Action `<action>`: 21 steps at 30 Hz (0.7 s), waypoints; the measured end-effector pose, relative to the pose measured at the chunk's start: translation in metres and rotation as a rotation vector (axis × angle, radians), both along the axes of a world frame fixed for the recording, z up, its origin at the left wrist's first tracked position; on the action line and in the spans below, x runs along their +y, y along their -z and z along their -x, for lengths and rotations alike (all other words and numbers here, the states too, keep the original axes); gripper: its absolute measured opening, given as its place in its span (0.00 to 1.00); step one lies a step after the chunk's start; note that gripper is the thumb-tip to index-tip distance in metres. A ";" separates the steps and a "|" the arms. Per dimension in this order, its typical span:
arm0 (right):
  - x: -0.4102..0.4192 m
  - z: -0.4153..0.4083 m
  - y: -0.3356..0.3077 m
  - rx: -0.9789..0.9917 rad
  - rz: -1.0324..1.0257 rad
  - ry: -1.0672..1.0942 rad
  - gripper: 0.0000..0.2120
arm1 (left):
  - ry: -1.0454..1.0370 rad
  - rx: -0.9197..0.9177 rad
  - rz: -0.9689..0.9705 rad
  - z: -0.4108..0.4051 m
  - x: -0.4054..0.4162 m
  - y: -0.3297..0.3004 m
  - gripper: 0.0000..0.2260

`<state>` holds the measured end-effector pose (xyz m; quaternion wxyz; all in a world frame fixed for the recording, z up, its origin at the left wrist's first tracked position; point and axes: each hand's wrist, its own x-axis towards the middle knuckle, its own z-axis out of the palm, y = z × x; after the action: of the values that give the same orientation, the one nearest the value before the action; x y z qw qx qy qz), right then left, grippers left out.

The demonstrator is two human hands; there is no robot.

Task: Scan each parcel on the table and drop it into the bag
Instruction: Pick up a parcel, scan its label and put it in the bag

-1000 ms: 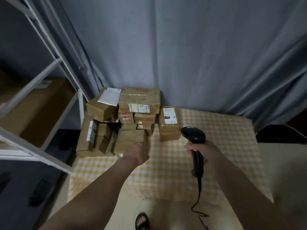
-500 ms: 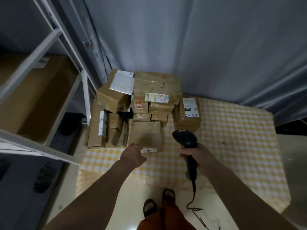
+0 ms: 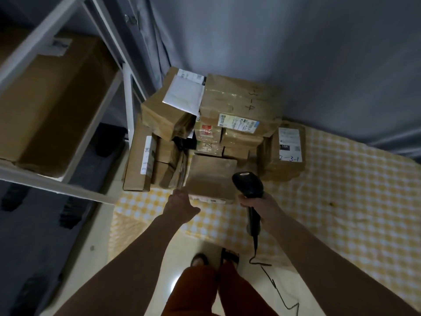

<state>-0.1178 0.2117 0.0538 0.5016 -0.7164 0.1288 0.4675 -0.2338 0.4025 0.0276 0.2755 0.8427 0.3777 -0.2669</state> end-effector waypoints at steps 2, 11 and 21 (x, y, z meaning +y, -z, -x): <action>0.008 -0.004 0.012 0.041 0.024 0.024 0.07 | -0.023 0.020 0.014 0.000 0.007 0.011 0.37; 0.041 -0.011 0.073 0.062 0.064 0.079 0.22 | -0.226 0.011 0.195 -0.015 0.035 0.072 0.41; 0.049 0.003 0.100 0.054 0.134 0.114 0.16 | -0.440 -0.051 0.452 -0.008 0.046 0.101 0.32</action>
<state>-0.1209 0.2602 -0.0461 0.4745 -0.7272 0.2138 0.4476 -0.2253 0.4485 -0.0729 0.5165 0.6647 0.4748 -0.2568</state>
